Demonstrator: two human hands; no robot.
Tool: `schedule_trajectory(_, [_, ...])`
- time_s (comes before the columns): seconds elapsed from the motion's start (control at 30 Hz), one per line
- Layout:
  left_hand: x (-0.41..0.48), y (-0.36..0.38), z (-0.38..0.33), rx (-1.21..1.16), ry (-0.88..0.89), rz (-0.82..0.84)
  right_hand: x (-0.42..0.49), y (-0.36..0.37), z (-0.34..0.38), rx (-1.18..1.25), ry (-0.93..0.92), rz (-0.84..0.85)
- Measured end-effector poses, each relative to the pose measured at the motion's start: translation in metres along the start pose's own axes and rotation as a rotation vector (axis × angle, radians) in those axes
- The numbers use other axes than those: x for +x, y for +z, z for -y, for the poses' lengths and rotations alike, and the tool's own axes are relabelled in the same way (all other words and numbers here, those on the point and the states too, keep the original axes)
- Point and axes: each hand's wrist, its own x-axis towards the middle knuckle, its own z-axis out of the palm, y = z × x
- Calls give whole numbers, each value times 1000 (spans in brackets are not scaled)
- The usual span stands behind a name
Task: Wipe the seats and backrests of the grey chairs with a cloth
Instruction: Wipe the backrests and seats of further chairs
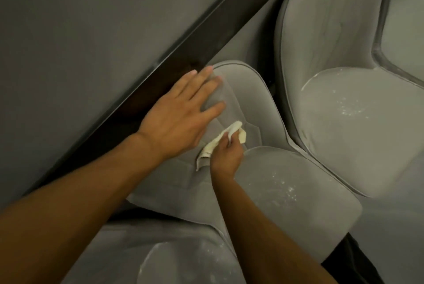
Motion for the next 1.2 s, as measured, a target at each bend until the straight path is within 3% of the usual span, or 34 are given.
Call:
schedule_trajectory(0.13, [11, 8, 7, 65, 126, 16, 3, -7, 8, 23, 29, -1])
schedule_trajectory(0.3, [15, 16, 4, 21, 169, -16, 7, -24, 43, 185, -196, 2])
schedule_trajectory(0.47, [15, 23, 0, 17, 156, -56, 32, -28, 22, -54, -302, -7])
schedule_trajectory(0.63, [15, 26, -2, 68, 141, -34, 31, -24, -28, -186, 211, 169])
schedule_trajectory(0.7, [15, 27, -1, 99, 144, -23, 20, -17, -25, -144, 216, 173])
schedule_trajectory(0.87, [15, 29, -2, 69, 150, -80, -2, -18, 23, 203, -133, 100])
schedule_trajectory(0.93, [16, 28, -2, 68, 146, -83, 15, -20, 23, 210, -178, 23])
schedule_trajectory(1.1, [15, 30, -4, 124, 128, -39, 48, -13, -25, -32, -73, -68])
schedule_trajectory(1.2, [16, 29, -4, 141, 124, -22, 54, -8, -46, -26, 242, 15])
